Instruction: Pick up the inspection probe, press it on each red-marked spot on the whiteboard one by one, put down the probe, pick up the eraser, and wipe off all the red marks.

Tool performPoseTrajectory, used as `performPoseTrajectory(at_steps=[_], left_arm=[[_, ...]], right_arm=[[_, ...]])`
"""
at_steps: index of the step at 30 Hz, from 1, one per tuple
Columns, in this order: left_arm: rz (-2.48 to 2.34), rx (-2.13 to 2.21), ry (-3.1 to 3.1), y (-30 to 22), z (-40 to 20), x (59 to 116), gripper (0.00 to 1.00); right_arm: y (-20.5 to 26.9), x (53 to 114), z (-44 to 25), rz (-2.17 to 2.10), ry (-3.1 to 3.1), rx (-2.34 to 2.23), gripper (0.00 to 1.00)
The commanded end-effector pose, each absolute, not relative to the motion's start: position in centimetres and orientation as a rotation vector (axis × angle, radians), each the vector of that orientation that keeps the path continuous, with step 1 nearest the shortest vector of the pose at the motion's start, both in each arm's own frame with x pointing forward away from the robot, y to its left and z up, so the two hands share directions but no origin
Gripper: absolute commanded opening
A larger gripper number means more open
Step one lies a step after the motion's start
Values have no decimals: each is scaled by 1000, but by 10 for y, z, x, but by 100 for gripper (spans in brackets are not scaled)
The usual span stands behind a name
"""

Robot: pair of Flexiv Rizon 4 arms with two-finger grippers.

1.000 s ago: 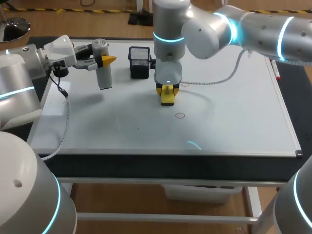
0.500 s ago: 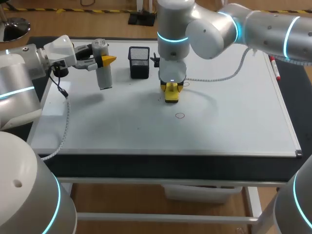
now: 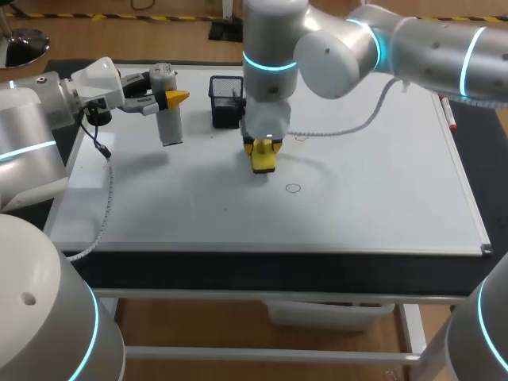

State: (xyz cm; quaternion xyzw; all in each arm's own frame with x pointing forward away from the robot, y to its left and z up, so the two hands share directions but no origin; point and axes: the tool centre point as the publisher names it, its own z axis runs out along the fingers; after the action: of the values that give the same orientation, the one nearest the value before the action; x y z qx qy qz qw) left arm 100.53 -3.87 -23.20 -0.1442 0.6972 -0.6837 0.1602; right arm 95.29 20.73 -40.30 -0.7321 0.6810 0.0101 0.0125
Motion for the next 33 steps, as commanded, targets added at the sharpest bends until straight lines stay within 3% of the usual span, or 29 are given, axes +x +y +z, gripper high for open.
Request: performPoseTrajectory(at_steps=[1, 14, 33], left_arm=[[-1955, -409, 1987, -39, -232, 1006, 0], [-1955, -409, 1987, -39, -232, 1006, 0], [-1955, -409, 1987, -39, -232, 1006, 0]], right_arm=[[216, 950, -413, 33, 2106, -2319, 0], [211, 949, -424, 44, 2124, -2350, 0], [163, 971, -430, 12, 2310, -2210, 0]])
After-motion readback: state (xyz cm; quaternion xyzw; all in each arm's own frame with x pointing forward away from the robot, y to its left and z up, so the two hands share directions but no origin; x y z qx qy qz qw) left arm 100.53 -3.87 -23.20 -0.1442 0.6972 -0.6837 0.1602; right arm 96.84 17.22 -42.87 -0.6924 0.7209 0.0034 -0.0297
